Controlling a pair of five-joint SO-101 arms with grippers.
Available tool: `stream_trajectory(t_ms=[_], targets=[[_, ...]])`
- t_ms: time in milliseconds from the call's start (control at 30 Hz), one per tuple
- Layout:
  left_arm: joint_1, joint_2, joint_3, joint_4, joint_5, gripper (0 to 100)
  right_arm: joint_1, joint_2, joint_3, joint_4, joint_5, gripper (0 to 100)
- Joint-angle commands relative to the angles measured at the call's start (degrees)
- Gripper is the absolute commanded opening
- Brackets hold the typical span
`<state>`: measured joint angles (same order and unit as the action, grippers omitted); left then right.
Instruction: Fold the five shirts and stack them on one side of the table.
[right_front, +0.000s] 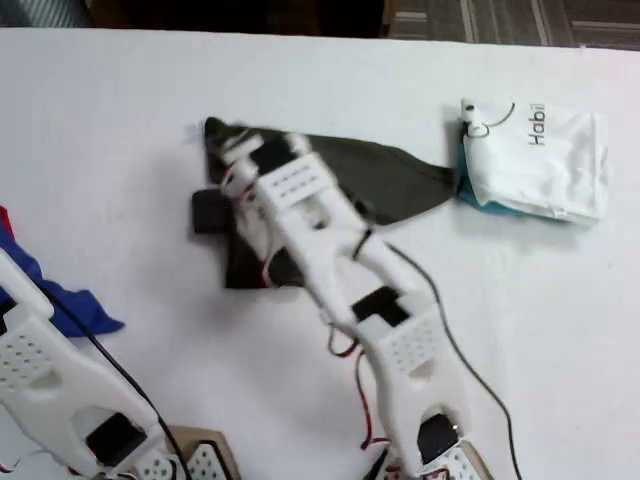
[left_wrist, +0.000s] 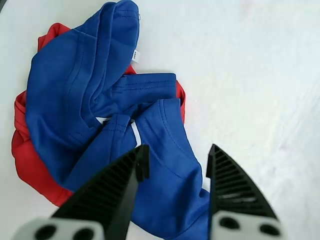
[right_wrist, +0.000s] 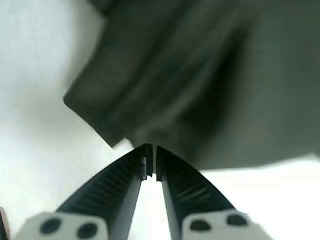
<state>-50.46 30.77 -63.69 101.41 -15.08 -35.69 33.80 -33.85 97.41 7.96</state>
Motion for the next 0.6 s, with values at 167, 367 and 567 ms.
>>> stream_trajectory(t_ms=[167,367,567], targets=[[-0.1,-3.9,-1.9,0.6,-0.4,21,13.4,-16.0,-0.4,3.6,12.0,2.0],[3.3,-3.9,-1.9,0.6,-0.1,21,6.1,-16.0,5.1,3.4,5.4,10.6],[3.9,-3.9,-1.9,0.6,0.0,21,-4.2,-11.8,7.5,0.5,-2.1,28.9]])
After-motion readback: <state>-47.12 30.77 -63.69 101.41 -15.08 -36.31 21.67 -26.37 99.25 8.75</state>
